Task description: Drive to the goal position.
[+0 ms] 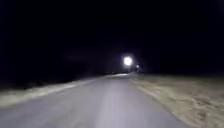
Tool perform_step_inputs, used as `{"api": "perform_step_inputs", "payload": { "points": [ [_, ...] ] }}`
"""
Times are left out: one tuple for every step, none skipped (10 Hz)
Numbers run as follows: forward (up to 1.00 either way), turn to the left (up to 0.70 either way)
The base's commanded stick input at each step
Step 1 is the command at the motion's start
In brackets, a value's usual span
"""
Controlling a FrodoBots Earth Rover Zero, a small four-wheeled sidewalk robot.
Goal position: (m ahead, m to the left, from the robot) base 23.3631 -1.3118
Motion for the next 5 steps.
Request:
{"api": "perform_step_inputs", "payload": {
  "points": [
    [0.85, 0.00],
    [0.85, 0.00],
    [0.85, 0.00],
    [0.85, 0.00],
    [0.85, 0.00]
  ]
}}
